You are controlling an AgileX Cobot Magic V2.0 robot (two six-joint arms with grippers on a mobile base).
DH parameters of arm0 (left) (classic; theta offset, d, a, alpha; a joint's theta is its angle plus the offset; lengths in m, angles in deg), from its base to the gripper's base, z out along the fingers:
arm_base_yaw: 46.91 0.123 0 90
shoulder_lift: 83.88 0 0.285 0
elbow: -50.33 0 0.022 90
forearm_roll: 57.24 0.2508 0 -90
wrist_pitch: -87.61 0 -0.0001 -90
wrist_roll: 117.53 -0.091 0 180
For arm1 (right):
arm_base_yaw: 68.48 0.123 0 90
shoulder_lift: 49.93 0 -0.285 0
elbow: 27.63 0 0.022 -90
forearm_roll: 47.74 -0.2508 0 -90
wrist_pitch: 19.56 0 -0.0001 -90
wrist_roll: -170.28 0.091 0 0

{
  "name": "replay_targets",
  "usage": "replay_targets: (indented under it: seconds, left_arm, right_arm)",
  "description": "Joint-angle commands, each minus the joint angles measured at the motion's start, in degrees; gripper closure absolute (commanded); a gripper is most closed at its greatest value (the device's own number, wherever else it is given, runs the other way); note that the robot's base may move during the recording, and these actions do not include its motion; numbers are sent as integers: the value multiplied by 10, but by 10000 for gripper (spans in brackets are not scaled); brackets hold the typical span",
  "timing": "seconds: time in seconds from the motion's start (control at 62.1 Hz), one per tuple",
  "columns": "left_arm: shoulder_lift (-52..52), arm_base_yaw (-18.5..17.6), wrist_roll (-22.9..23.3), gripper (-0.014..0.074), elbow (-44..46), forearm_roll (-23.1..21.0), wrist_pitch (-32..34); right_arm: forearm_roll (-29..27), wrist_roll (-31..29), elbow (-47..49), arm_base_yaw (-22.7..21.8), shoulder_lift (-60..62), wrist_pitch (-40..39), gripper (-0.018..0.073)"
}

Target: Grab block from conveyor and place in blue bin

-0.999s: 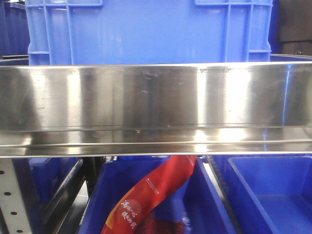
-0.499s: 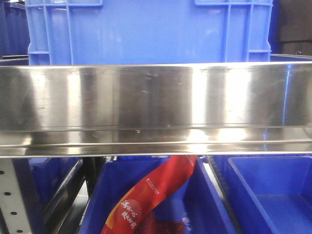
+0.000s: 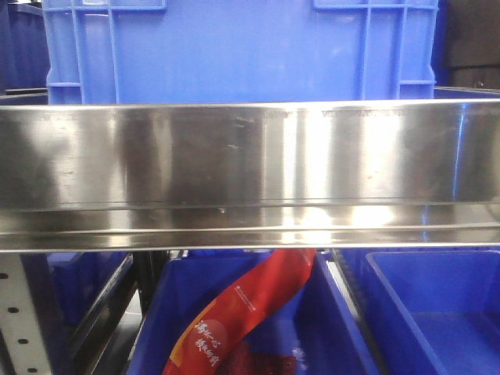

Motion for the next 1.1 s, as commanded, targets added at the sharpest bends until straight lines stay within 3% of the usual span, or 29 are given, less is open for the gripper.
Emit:
replay_targets:
  seconds: [0.0, 0.306, 1.079]
  left_arm:
    - [33, 26, 19, 707, -40, 5, 26]
    - [97, 75, 19, 707, -124, -20, 39]
    - [97, 75, 19, 707, -124, -19, 26]
  right_arm:
    - [5, 2, -1, -2, 3, -10, 721]
    - [5, 2, -1, -2, 3, -10, 721]
    - [5, 2, -1, -2, 3, -10, 721]
